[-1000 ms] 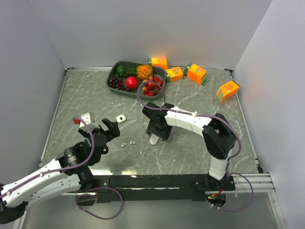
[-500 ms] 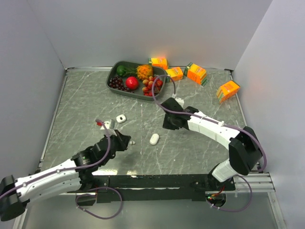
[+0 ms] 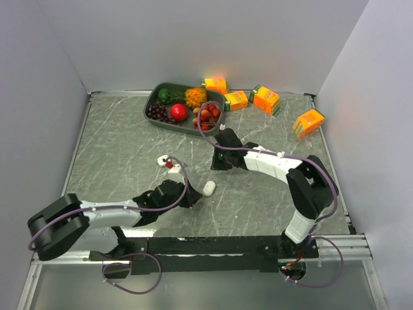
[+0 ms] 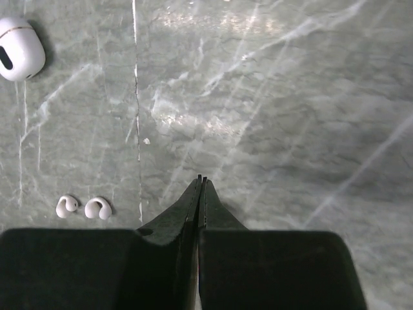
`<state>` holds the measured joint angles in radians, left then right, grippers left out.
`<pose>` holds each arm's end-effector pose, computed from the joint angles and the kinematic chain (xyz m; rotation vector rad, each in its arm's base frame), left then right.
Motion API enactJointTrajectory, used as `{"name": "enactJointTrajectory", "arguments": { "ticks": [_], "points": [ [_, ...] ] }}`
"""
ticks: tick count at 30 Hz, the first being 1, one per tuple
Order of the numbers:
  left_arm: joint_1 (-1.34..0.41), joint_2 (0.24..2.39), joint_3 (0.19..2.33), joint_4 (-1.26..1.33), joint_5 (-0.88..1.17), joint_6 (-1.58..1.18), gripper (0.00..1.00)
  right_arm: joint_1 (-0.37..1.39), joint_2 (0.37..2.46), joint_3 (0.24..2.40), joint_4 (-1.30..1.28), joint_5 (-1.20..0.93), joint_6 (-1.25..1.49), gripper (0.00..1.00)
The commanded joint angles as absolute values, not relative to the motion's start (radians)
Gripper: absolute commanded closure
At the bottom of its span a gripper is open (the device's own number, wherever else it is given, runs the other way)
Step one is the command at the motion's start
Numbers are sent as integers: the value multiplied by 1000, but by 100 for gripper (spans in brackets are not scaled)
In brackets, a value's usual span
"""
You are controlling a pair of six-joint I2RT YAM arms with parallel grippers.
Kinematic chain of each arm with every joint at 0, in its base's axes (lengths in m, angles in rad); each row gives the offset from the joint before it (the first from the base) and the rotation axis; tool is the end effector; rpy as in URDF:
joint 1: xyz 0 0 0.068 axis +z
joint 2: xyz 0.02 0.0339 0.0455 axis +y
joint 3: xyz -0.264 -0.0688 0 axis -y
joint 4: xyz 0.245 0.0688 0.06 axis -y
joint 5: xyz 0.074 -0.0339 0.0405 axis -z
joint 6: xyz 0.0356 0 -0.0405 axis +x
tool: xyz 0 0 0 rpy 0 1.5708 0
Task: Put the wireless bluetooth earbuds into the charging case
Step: Pick up the charging case at the center of the board.
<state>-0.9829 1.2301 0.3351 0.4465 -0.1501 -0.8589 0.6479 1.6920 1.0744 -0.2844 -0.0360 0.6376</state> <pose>0.1321 -0.1886 0.1614 0.0320 2.1666 -0.9846 0.2818 0.2149 0.1966 -0.0293 2.5681 0.5719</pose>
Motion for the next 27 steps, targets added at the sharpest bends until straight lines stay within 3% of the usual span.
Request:
{"name": "enactJointTrajectory", "arguments": {
  "ticks": [1, 8, 15, 21, 27],
  "points": [
    [-973, 1313, 390, 594, -9, -873, 99, 649, 1732, 1104, -210, -110, 603, 100],
    [-950, 1358, 425, 513, -34, -870, 99, 649, 1714, 1028, -189, -104, 615, 100],
    [-939, 1166, 472, 229, -241, -766, 96, 649, 1554, 977, -221, -31, 638, 100],
    [-940, 1209, 483, 293, -54, -735, 99, 647, 1614, 1011, -215, -67, 604, 100],
    [-940, 1293, 465, 345, -9, -776, 99, 647, 1675, 1026, -195, -120, 589, 100]
  ]
}}
